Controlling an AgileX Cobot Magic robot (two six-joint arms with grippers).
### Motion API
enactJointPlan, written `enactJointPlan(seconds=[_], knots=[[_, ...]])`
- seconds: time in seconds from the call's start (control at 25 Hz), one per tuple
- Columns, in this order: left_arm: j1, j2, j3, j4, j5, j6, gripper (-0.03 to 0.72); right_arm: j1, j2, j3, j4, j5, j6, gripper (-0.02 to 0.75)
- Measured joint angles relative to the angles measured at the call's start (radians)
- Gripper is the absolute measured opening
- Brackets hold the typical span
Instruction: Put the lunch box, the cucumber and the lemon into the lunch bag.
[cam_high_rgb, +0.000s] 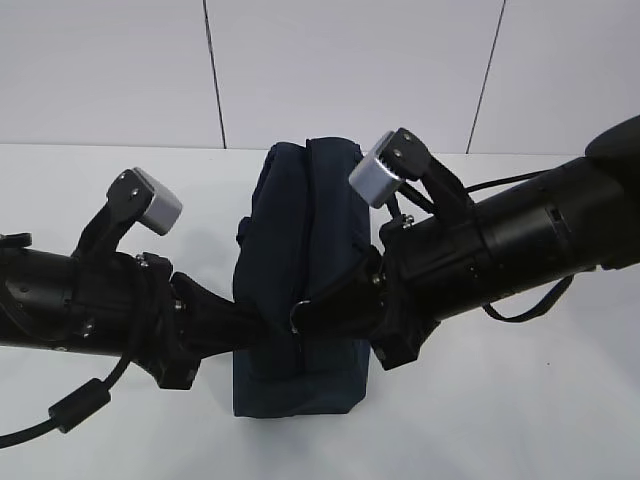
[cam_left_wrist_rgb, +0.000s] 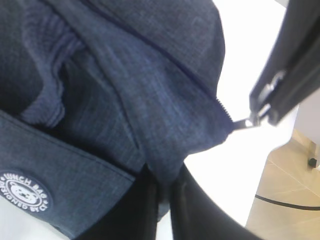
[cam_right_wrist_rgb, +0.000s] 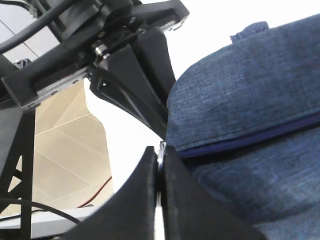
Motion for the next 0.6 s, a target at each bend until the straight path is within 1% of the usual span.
enactJointPlan(seconds=[0.6], knots=[[0.0,0.0,0.0,-0.005,0.0,0.0,0.013,0.0,-0.006,-0.046,-0.014,-0.018,0.0,0.02]])
